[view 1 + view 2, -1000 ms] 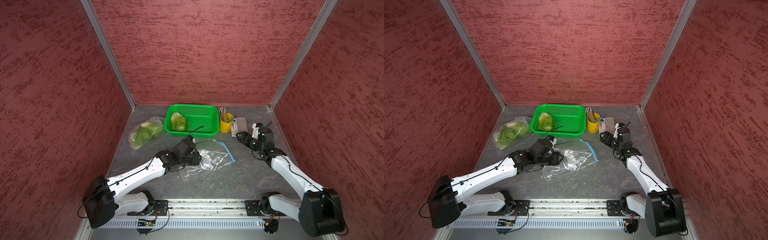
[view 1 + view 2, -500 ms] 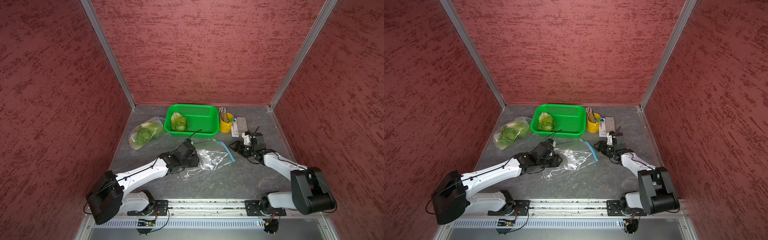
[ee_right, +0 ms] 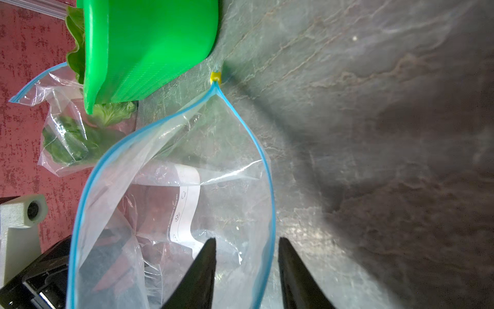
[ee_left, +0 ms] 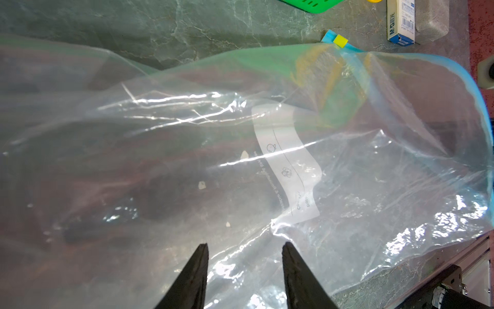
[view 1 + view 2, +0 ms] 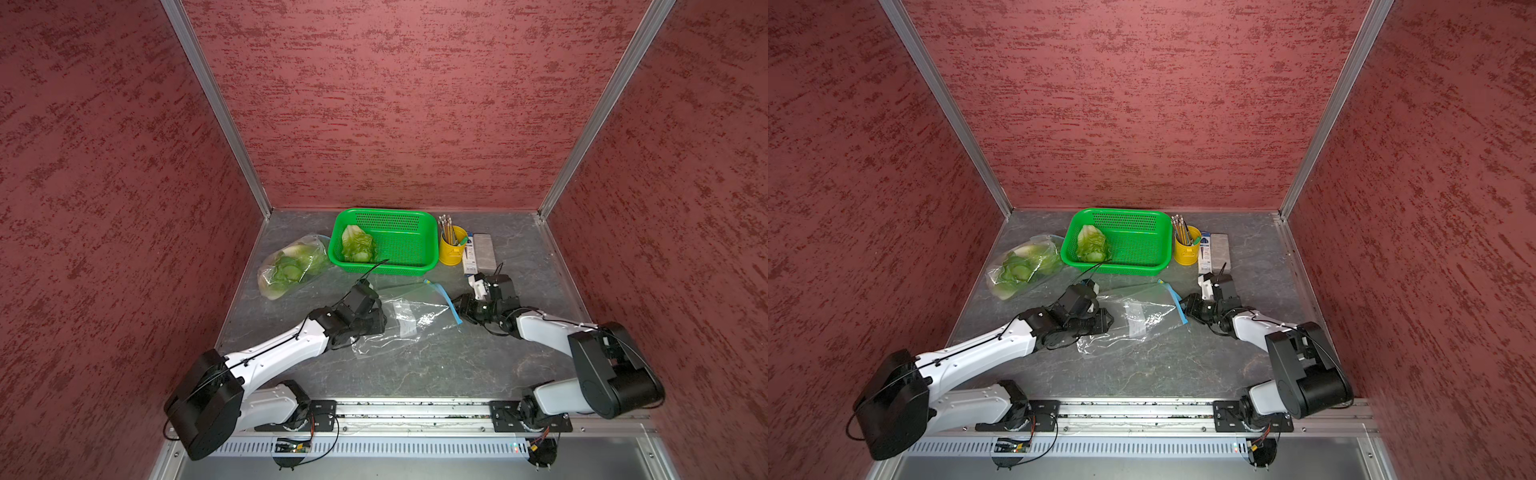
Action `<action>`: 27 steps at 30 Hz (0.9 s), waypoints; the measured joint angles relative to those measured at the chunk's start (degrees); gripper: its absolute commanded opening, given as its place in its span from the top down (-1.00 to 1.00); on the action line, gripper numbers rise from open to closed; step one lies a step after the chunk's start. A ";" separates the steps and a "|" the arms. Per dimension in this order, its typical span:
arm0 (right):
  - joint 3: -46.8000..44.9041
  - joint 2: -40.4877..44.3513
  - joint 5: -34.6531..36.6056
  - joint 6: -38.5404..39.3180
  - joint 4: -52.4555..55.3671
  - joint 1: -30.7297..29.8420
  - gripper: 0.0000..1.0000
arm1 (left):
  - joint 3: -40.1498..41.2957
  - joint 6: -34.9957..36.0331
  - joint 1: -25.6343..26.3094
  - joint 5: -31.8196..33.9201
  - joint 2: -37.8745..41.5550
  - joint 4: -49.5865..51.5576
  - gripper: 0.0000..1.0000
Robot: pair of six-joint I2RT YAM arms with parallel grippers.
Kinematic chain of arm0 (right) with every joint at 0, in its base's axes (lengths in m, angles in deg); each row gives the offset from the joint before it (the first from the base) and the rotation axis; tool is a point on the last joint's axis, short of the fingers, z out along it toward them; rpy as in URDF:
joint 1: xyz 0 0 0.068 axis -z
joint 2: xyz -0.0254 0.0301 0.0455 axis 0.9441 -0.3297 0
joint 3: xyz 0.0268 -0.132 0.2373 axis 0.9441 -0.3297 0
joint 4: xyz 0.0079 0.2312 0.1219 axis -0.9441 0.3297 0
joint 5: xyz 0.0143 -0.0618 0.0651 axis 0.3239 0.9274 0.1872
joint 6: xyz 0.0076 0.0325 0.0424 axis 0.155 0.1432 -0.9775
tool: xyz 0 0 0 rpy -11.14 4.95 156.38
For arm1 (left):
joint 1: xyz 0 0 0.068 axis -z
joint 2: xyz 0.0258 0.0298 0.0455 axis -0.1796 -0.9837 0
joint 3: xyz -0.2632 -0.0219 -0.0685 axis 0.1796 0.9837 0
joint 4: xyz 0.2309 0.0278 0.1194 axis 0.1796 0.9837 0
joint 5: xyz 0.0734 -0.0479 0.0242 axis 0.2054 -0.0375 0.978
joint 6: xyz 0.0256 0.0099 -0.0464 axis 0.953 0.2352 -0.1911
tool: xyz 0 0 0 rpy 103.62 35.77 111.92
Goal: Put the chinese cabbages into a zipper bag and zip it
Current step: Pick up the zipper food storage bag at the center of the board.
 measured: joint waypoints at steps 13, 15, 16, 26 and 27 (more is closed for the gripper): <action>-0.44 -0.61 -1.57 -2.08 -3.48 0.00 0.83 | 0.31 0.42 -0.35 -0.20 1.40 0.11 0.03; -0.44 -0.28 -1.62 -2.34 -3.43 -0.02 0.90 | 0.31 0.57 -0.39 -0.20 2.43 0.22 0.02; -0.44 0.02 -1.64 -2.36 -3.39 -0.02 0.91 | 0.28 0.63 -0.39 -0.20 3.02 0.35 0.01; 2.43 9.35 0.09 -1.29 2.36 -0.26 0.97 | -4.15 2.75 -1.40 0.66 10.99 6.71 -0.05; 3.19 10.67 0.46 -1.11 3.43 -0.28 0.97 | -4.94 3.13 -1.70 0.72 11.82 7.43 -0.05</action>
